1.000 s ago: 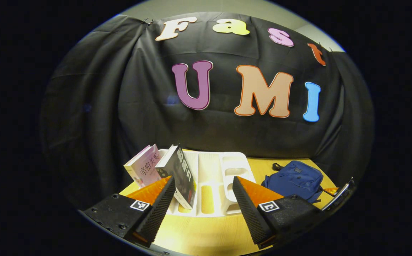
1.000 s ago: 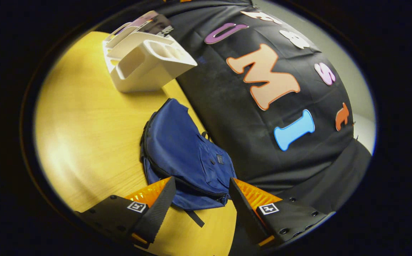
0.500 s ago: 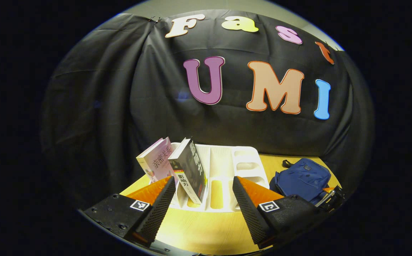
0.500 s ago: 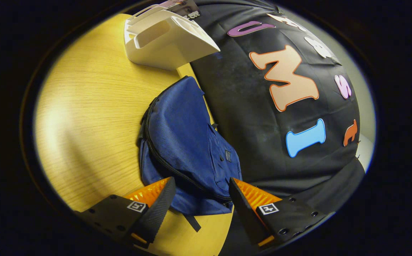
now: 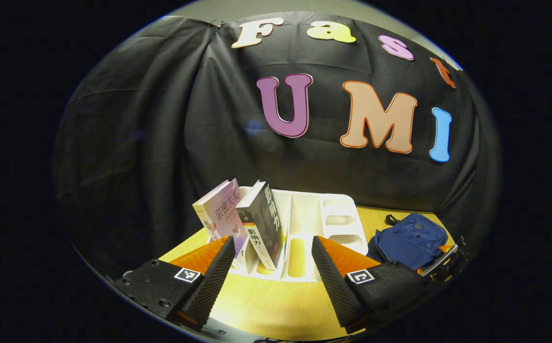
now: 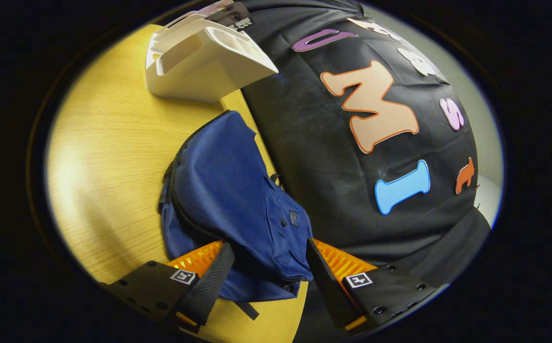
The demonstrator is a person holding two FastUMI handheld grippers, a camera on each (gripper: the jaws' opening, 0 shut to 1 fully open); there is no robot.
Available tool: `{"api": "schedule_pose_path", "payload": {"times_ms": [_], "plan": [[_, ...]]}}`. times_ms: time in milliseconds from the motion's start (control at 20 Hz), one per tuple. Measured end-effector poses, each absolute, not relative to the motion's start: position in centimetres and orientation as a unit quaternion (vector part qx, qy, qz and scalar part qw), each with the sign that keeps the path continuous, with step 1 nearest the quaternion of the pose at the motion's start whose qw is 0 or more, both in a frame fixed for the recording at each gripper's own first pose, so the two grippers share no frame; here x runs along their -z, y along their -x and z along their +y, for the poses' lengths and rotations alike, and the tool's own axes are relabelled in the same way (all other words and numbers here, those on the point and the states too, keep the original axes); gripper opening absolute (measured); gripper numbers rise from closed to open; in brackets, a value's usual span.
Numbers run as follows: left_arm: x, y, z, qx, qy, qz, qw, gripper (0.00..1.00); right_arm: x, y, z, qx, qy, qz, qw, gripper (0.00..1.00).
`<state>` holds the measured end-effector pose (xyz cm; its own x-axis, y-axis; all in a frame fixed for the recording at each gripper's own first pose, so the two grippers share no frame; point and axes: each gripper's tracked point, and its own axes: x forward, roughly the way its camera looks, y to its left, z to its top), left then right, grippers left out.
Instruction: Open the schoolbag, grab two books from the bookshelf and put them into the schoolbag.
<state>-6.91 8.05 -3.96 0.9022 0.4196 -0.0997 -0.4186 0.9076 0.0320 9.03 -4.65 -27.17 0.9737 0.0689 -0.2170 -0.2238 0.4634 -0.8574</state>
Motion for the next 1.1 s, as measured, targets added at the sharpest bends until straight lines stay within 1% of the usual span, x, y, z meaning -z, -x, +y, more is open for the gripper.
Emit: {"api": "schedule_pose_path", "payload": {"times_ms": [100,250,300,350,400,450,500,550,600,650,800,950,1000,1100], "plan": [[3.8,7.0,8.1,-0.216,-0.004,0.050,0.975,0.95,26.5,-9.4,-4.2,-0.089,0.520,0.058,0.847,0.97],[3.7,7.1,8.3,-0.222,-0.003,0.049,0.974,0.95,27.2,-10.4,-4.0,-0.091,0.518,0.062,0.848,0.96],[3.7,7.1,8.3,-0.223,-0.003,0.049,0.974,0.95,27.5,-10.8,-3.9,-0.089,0.517,0.066,0.848,0.93],[3.7,7.2,8.3,-0.225,-0.004,0.050,0.973,0.95,27.9,-11.2,-3.9,-0.087,0.517,0.070,0.849,0.96],[3.8,7.2,8.4,-0.227,-0.005,0.051,0.973,0.95,28.2,-11.7,-3.8,-0.086,0.518,0.073,0.848,0.96],[3.7,7.3,8.4,-0.228,-0.006,0.052,0.972,0.95,28.8,-12.0,-3.7,-0.087,0.517,0.078,0.848,0.89],[3.8,7.4,8.5,-0.230,-0.006,0.053,0.972,0.95,29.3,-12.5,-3.5,-0.089,0.516,0.082,0.848,0.96],[3.8,7.3,8.6,-0.232,-0.006,0.054,0.971,0.95,29.7,-12.9,-3.3,-0.091,0.515,0.085,0.848,0.87],[3.8,7.4,8.6,-0.235,-0.005,0.056,0.970,0.95,29.8,-13.3,-3.2,-0.089,0.516,0.086,0.848,0.94],[3.8,7.4,8.8,-0.236,-0.005,0.057,0.970,0.95,29.9,-13.8,-3.3,-0.088,0.513,0.087,0.849,0.90],[3.9,7.1,9.3,-0.242,-0.003,0.059,0.968,0.95,30.7,-15.0,-3.5,-0.079,0.498,0.102,0.857,0.88],[4.0,6.4,10.3,-0.251,0.005,0.062,0.966,0.92,30.4,-15.5,-3.6,-0.063,0.502,0.103,0.856,0.20],[4.2,6.2,10.7,-0.251,0.008,0.066,0.966,0.95,30.2,-15.5,-3.4,-0.061,0.507,0.101,0.854,0.15],[4.5,5.6,11.5,-0.252,0.013,0.073,0.965,0.95,29.9,-15.7,-3.8,-0.058,0.508,0.106,0.853,0.14]]}}
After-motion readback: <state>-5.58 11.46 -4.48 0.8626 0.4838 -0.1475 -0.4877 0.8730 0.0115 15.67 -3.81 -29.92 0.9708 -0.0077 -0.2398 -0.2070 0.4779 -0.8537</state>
